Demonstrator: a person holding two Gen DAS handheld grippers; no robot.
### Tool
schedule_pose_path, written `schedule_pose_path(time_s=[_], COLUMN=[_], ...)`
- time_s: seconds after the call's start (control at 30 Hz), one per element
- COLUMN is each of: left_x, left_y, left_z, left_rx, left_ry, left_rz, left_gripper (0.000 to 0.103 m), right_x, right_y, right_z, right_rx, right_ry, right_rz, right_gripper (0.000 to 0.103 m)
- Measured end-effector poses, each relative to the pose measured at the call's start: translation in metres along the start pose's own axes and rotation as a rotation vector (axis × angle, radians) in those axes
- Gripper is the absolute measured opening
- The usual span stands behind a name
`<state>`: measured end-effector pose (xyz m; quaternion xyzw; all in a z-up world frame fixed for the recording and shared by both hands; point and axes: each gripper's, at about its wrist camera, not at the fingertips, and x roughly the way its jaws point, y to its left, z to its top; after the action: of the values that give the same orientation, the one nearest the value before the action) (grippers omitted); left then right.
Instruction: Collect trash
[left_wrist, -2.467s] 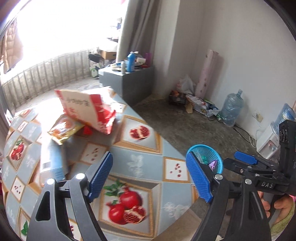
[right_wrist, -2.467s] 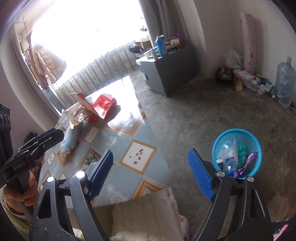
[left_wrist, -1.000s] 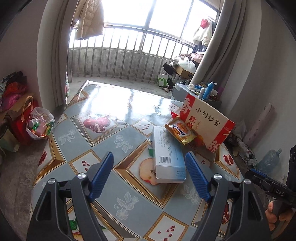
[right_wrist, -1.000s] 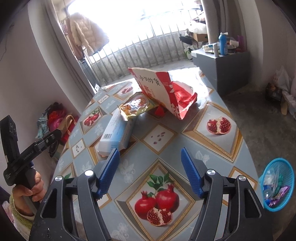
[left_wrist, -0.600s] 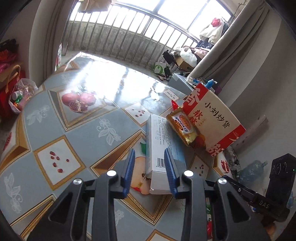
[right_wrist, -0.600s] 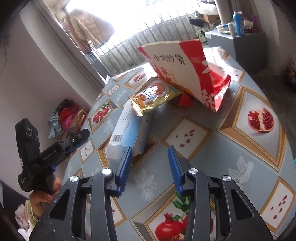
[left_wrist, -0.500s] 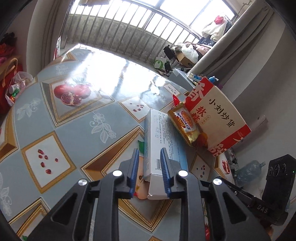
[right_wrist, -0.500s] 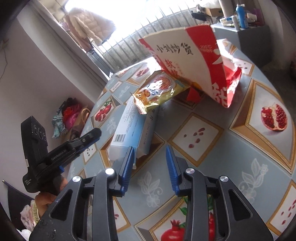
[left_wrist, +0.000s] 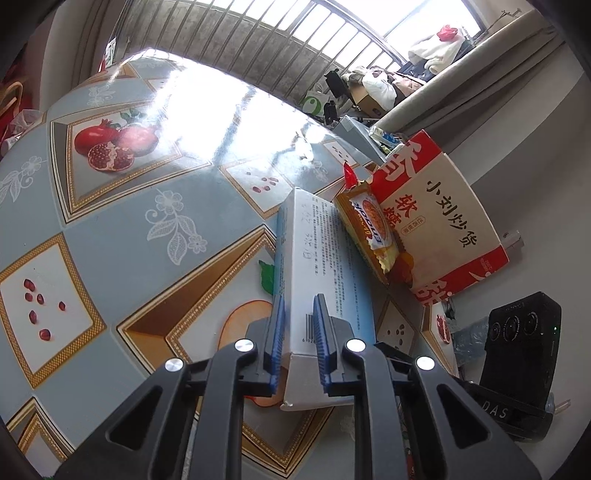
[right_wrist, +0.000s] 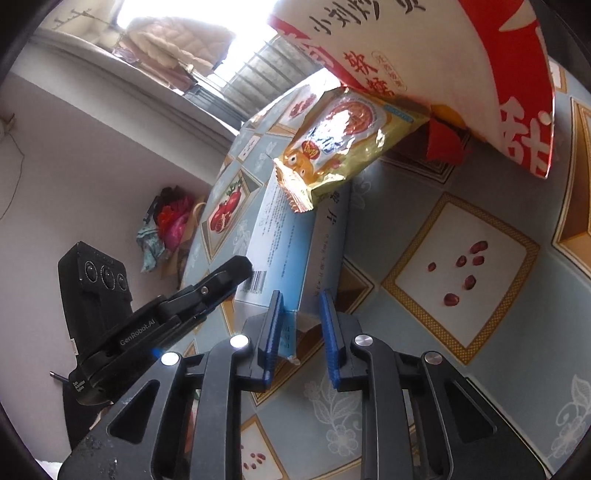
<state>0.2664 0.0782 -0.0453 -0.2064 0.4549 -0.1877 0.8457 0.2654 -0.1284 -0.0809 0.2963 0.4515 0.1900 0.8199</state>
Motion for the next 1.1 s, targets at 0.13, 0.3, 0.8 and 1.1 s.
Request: schedule_pose_path(time_s=[0.13, 0.3, 0.8, 1.1], left_x=[-0.006, -0.02, -0.046, -0.043], left_y=[0.001, -0.002, -0.017, -0.088], left_z=[-0.004, -0.017, -0.026, 0.013], left_rx=[-0.002, 0.003, 0.069, 0.195], left_ry=[0.011, 0.027, -0.038, -0.109], left_rz=[-0.003, -0.001, 0.021, -0.1], left_gripper=[0.015, 0.015, 0.015, 0.015], right_x=[-0.005, -0.01, -0.028, -0.118], right_y=[0.0, 0.001, 0.012, 0.009], right_z=[-0.002, -0.01, -0.015, 0.004], right_rx=[0.005, 0.007, -0.075, -0.173], right_ry=[0.007, 0.032, -0.032, -0.356], right_rz=[0.008, 0.018, -0.062, -0.204], right_gripper=[0.02, 0.019, 0.024, 0.025])
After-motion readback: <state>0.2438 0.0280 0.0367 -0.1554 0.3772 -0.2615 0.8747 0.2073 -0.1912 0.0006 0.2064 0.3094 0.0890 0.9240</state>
